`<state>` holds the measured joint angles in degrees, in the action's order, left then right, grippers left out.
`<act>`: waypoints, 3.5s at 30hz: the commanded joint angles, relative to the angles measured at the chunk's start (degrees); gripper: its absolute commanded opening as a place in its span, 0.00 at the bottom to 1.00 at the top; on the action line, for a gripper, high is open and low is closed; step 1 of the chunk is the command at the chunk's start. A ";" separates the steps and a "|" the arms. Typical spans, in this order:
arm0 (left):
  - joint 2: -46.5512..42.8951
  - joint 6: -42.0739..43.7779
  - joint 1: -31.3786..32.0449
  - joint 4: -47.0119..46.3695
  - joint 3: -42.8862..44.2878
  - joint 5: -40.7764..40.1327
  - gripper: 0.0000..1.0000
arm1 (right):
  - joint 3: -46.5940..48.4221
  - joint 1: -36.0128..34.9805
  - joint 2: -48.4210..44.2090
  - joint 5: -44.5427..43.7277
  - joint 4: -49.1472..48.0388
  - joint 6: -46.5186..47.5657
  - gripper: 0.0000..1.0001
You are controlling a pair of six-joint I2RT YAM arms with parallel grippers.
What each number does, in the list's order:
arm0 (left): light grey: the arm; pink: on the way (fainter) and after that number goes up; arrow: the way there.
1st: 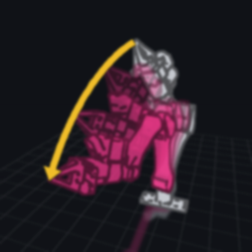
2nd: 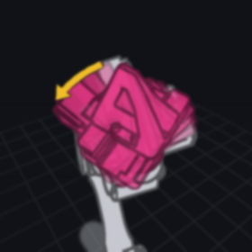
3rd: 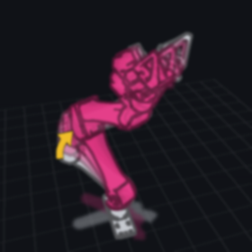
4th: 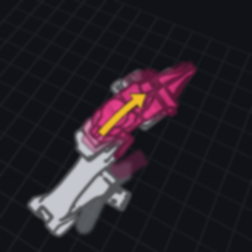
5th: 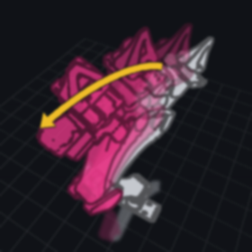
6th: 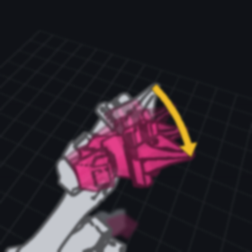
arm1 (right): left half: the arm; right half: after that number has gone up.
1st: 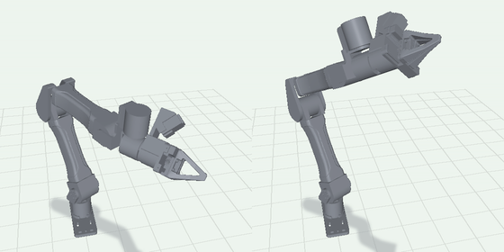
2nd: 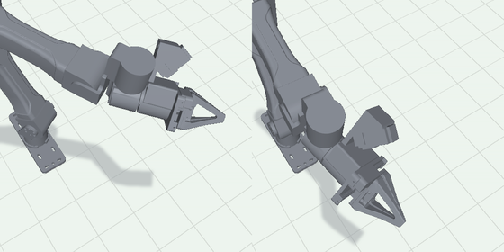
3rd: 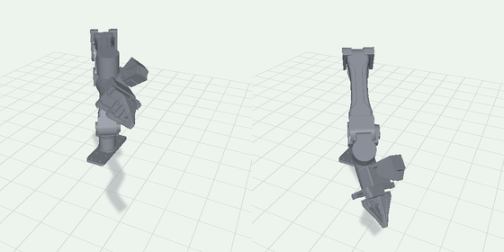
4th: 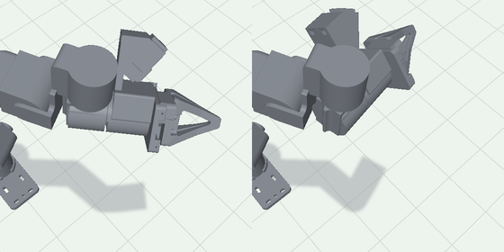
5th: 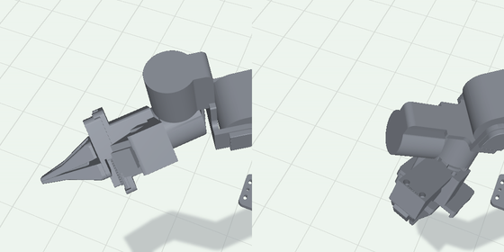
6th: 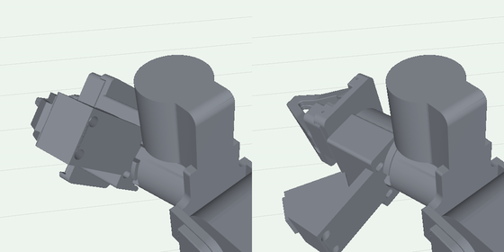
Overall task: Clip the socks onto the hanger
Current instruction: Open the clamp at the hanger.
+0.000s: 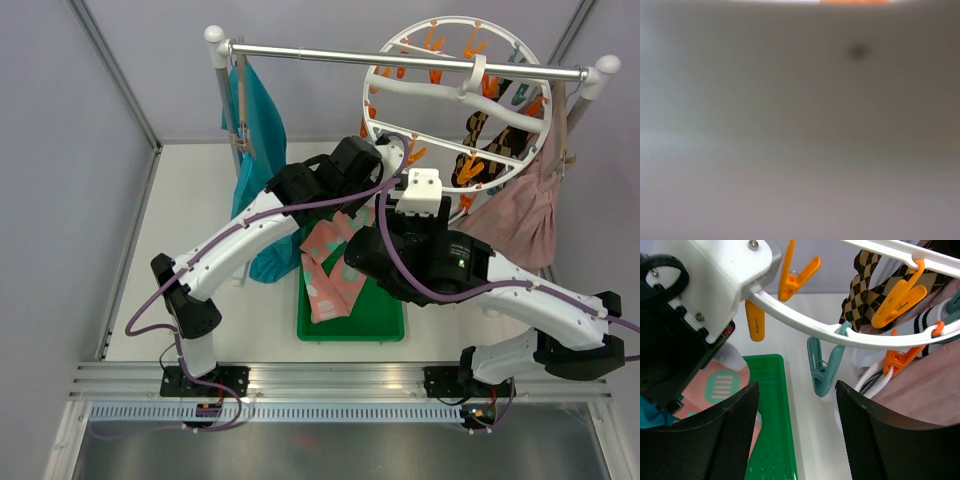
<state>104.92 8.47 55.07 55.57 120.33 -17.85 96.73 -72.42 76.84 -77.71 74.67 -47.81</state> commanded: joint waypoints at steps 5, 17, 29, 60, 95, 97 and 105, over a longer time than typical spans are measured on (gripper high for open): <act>-2.18 2.43 0.13 -0.55 -0.45 0.36 0.02 | 3.38 0.26 3.41 -4.82 8.73 -6.85 0.69; -2.27 2.69 0.13 -0.82 -0.45 1.06 0.02 | 1.01 2.90 1.74 -3.24 8.73 -6.06 0.70; -2.97 2.60 0.21 -0.90 -0.19 1.76 0.02 | -0.22 5.45 1.73 -3.15 8.73 -5.63 0.70; -3.85 3.22 0.92 -1.08 -1.15 2.03 0.02 | 3.29 6.68 6.66 -9.48 8.73 -5.19 0.51; -5.87 3.66 1.36 -2.57 -2.56 2.64 0.02 | 4.08 8.44 9.91 -6.66 8.73 -1.67 0.66; -6.05 3.66 1.36 -2.66 -2.47 2.47 0.02 | 3.91 8.35 10.00 -6.49 8.73 -1.76 0.66; -7.45 3.13 1.36 -3.45 -2.73 1.76 0.03 | 4.52 8.53 8.15 -6.93 8.73 -1.23 0.38</act>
<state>101.65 9.10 54.98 55.59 117.25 -16.43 101.12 -64.25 84.38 -86.00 75.83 -52.73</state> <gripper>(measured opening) 0.040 0.396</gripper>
